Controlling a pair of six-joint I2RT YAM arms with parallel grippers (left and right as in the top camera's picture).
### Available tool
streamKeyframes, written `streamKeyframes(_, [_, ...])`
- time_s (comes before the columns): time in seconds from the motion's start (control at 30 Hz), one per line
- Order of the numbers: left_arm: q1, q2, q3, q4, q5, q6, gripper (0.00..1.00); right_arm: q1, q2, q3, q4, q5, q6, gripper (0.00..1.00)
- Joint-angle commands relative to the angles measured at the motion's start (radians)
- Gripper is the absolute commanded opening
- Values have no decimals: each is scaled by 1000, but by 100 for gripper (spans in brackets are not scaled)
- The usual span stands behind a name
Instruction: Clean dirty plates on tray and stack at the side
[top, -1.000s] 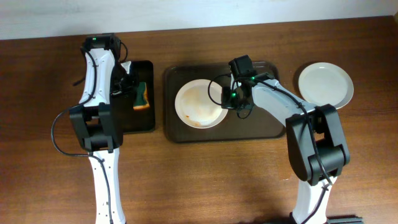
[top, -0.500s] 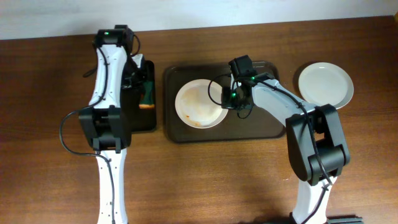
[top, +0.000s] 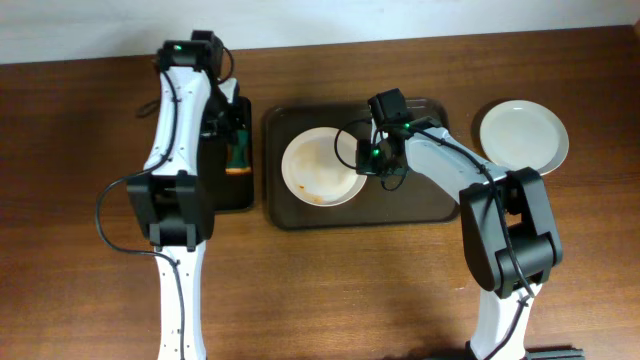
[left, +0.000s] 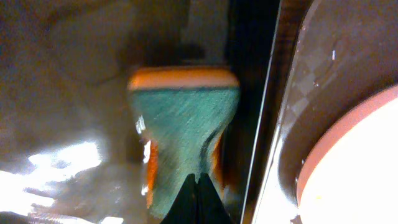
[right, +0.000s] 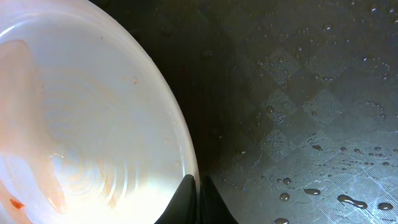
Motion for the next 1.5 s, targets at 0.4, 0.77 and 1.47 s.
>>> streamKeyframes(0.4, [4, 46, 126, -79, -80, -9, 0, -8, 9, -6, -2, 43, -6, 4])
streamKeyframes(0.77, [7, 188, 121, -83, -72, -17, 0, -8, 9, -6, -2, 43, -7, 4])
streamKeyframes(1.47, [4, 34, -81, -39, -98, -17, 0, -8, 9, -6, -6, 43, -6, 4])
